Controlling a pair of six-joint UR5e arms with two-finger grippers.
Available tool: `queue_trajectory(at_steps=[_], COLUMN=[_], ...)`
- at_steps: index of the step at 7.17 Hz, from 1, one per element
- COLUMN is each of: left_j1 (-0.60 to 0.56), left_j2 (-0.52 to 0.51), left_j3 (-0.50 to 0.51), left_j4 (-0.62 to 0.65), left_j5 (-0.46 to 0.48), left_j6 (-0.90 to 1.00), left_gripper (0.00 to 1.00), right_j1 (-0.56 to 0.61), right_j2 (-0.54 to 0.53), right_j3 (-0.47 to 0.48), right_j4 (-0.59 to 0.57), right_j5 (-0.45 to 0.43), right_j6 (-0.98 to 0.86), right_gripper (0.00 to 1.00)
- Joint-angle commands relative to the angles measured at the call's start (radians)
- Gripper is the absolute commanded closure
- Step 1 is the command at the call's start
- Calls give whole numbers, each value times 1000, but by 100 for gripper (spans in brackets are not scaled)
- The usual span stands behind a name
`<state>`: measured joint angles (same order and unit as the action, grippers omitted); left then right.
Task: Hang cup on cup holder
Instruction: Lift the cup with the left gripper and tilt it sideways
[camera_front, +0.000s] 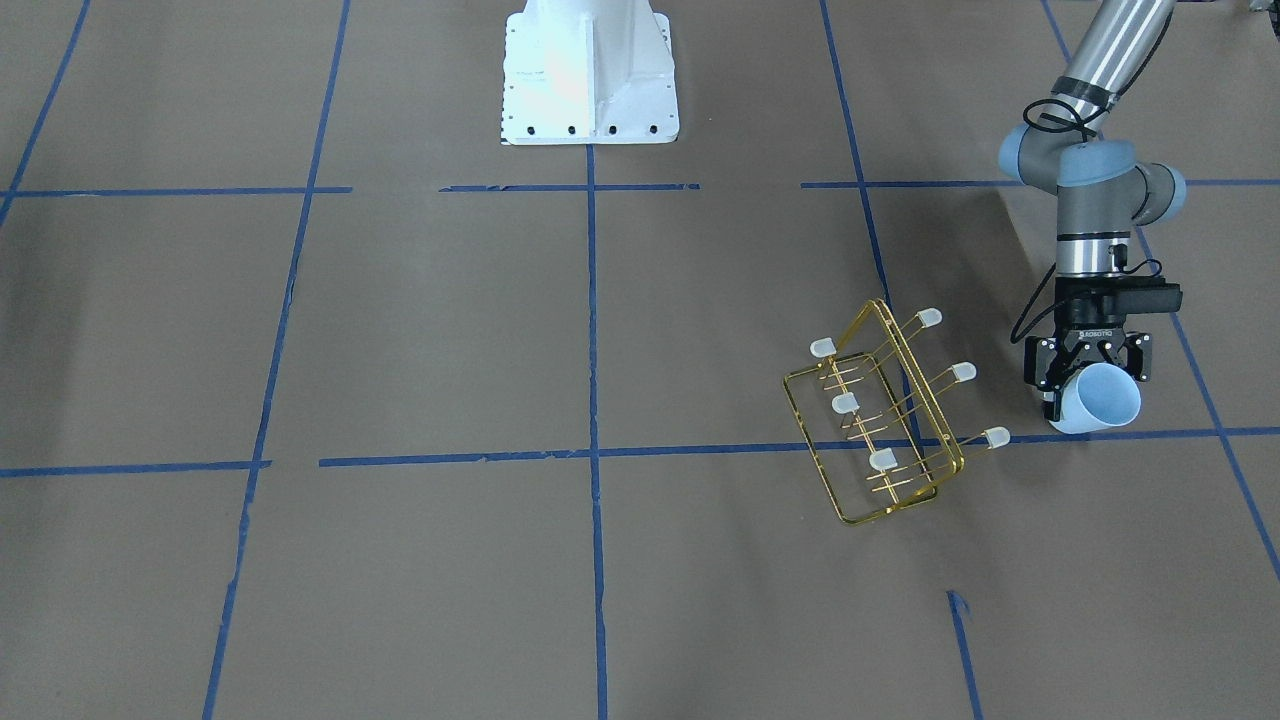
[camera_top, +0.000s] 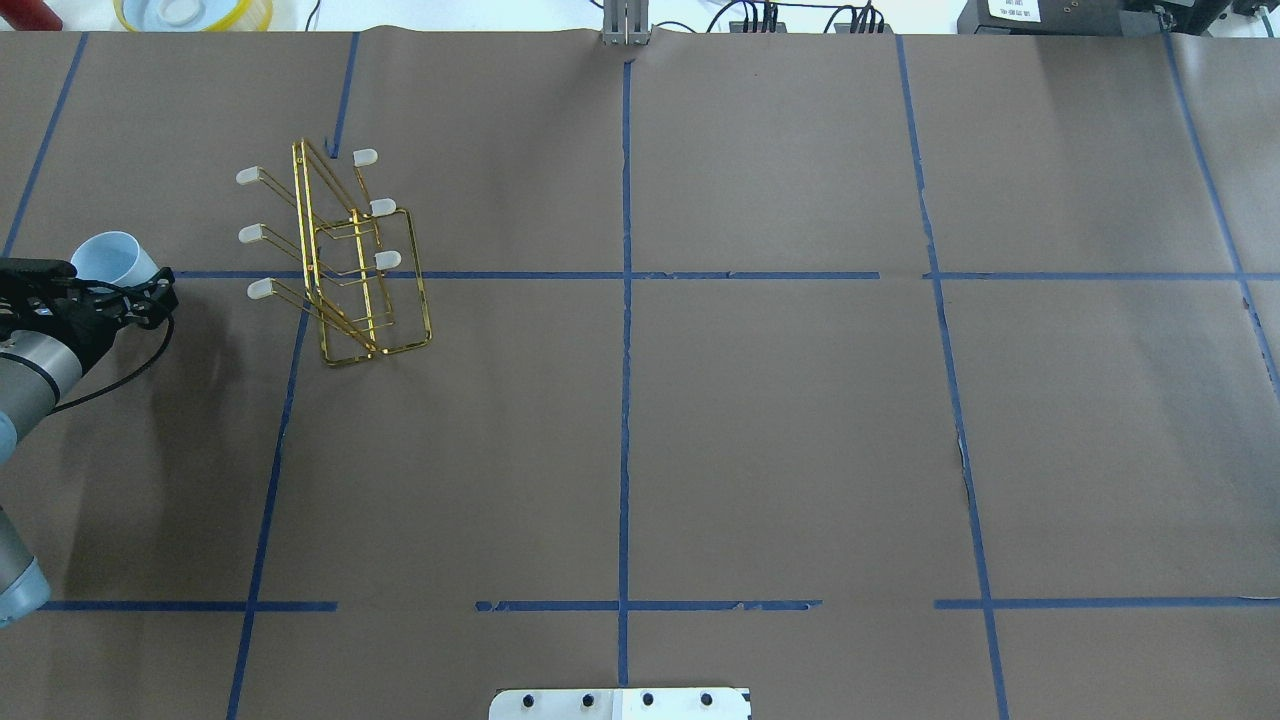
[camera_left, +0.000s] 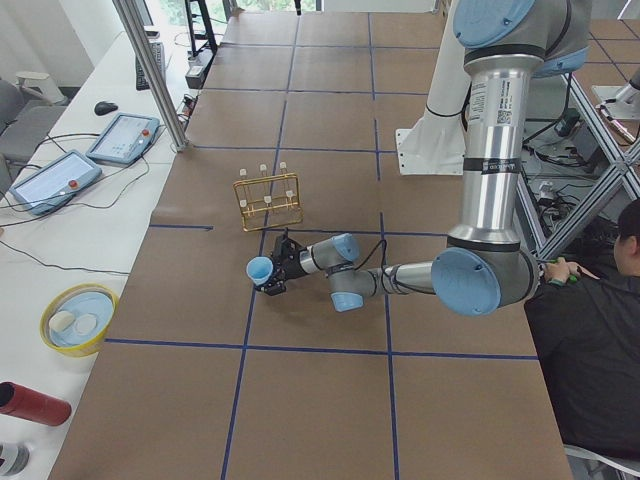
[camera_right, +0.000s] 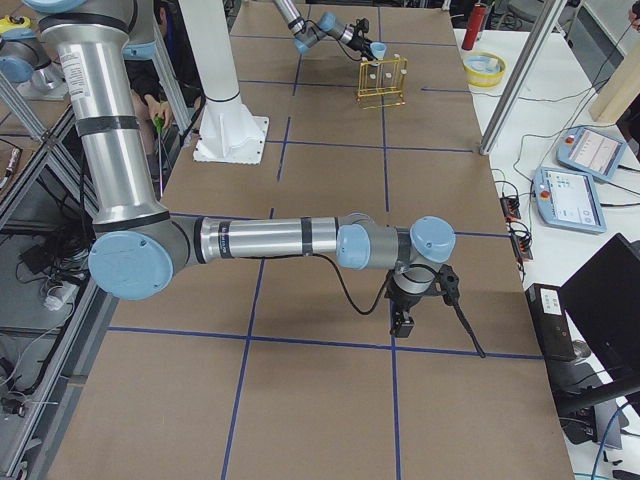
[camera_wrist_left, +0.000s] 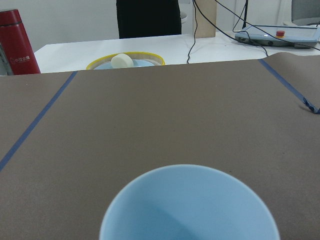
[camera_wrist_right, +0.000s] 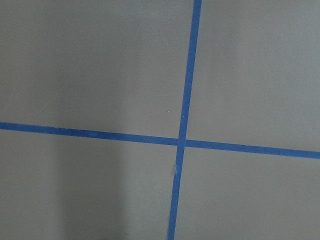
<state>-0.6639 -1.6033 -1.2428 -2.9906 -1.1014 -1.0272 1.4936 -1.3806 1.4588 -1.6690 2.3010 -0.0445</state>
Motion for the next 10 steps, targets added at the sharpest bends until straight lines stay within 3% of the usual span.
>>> queue_trajectory(at_steps=[1,3,5,6,9,10], left_j1=[1,3,3,1,-3,-23], left_j2=[-6,-7,-9,-9,-6,-3], left_j3=[13,22,22,22,14,-28], left_j4=[-14,-16,-18,-34,-51,-48], left_j5=[-2,-11,-20,-31,-58,-95], left_j6=[-2,-5,-8,-10,-16,-13], left_gripper=[15,15,23,32,74,81], right_j1=[1,1,1,1,1,1], right_j2=[0,0,0,0,0,0], right_j3=[0,0,0,0,0,0], right_j4=[0,0,0,0,0,0], right_j5=[0,0,0,0,0,0], right_j6=[0,0,0,0,0,0], right_gripper=[0,0,0,0,0,0])
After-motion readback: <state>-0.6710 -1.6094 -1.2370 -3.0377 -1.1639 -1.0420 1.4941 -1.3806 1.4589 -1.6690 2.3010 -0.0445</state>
